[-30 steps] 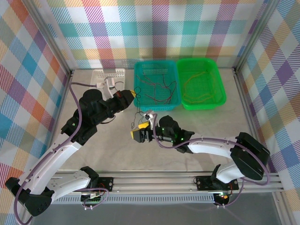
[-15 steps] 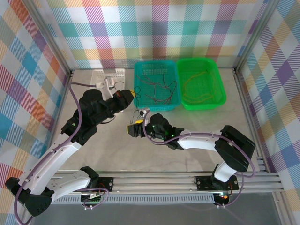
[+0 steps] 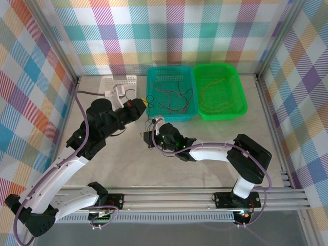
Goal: Untangle the cables
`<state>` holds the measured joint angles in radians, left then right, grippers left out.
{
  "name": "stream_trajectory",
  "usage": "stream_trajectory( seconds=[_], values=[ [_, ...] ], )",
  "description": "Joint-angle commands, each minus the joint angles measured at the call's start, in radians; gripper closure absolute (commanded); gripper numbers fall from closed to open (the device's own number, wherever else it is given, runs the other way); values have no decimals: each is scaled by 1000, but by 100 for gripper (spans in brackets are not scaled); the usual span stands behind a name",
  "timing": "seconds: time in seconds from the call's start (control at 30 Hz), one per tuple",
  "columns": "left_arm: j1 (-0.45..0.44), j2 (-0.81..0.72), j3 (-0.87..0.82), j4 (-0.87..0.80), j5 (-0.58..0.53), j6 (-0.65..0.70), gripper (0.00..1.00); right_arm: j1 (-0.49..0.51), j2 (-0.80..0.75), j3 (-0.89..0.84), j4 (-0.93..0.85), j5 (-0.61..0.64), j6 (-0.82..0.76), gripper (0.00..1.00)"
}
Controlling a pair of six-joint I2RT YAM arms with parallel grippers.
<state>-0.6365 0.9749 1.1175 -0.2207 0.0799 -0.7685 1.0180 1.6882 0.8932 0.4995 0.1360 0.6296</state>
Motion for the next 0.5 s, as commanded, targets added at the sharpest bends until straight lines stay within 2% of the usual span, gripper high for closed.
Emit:
stream_trajectory(
  seconds=[0.0,0.17,0.47],
  values=[
    [-11,-31,53,-33,-45,58,100,5,-19,-3,-6,19,13,100],
    [11,-56,162,-178,-175,212,100,3,-86,-111,-19,55,21,100],
    [110,-28,324,-259,-322,404,100,-43,-197,-336,-19,107,82,100]
  ],
)
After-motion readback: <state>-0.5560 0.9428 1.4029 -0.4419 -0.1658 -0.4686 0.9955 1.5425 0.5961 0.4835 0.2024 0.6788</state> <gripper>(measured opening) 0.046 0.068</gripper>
